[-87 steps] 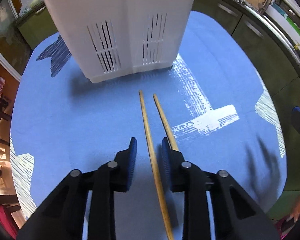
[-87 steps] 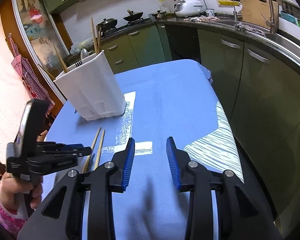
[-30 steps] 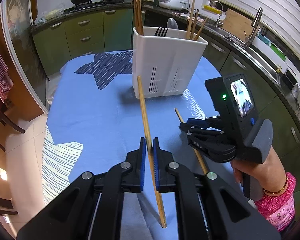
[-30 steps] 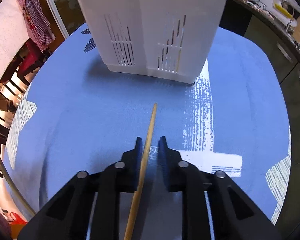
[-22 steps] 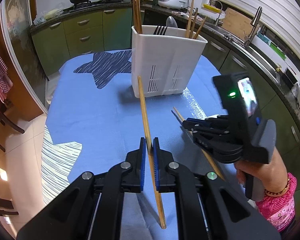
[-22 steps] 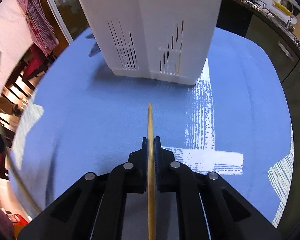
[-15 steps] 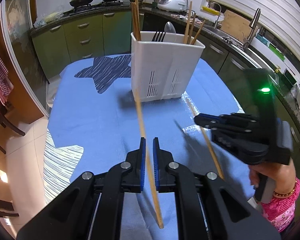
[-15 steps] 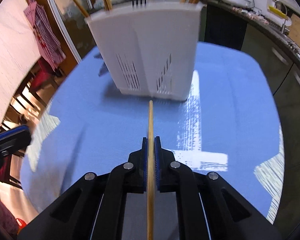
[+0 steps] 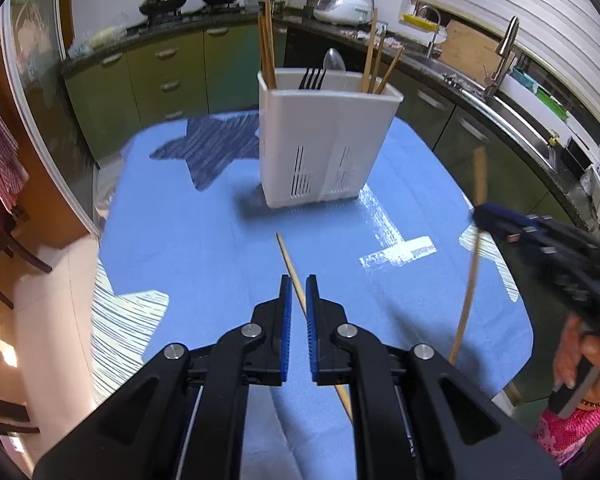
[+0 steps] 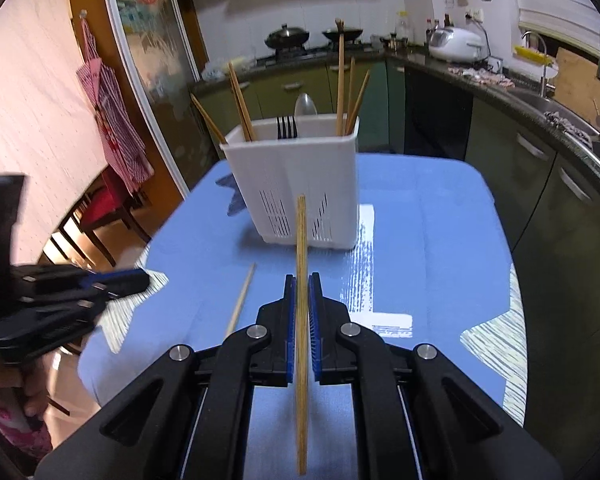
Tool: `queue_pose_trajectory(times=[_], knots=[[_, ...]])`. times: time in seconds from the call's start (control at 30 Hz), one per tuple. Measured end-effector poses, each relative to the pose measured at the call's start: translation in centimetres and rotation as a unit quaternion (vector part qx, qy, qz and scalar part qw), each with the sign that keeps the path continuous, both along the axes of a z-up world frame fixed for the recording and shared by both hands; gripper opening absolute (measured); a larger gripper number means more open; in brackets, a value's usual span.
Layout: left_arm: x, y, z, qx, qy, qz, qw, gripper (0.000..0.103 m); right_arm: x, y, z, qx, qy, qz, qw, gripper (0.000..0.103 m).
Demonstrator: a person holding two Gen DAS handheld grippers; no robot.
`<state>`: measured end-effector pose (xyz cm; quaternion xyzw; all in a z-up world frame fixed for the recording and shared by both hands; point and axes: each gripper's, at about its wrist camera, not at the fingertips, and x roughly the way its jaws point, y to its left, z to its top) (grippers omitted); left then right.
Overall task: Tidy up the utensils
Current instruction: 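Carry both chopsticks up over the white caddy and lower them into it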
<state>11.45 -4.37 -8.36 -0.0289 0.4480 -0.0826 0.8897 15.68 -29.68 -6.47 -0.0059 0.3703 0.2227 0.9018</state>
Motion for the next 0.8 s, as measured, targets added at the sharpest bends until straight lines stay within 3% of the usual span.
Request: queue_pose_trajectory(times=[0.33,0.47,0.8], knots=[[7.0,-2.2,-7.3,0.013,0.117,0.027,0.9927,0.007,-2.8,-2.8,2.9,0.020,-0.028,-0.004,0.999,0.007],[8.9,-2.3,-9.2,0.013,0.135,0.048,0.9896,0.007,-2.7,-3.8,3.0,0.030,-0.026,-0.005,0.999,0.007],[10.5,-2.7,-10.4,0.040,0.150,0.067,0.9857,0.009,-2.5,-4.9,2.8,0.048,-0.023,-0.010,0.999,0.007]])
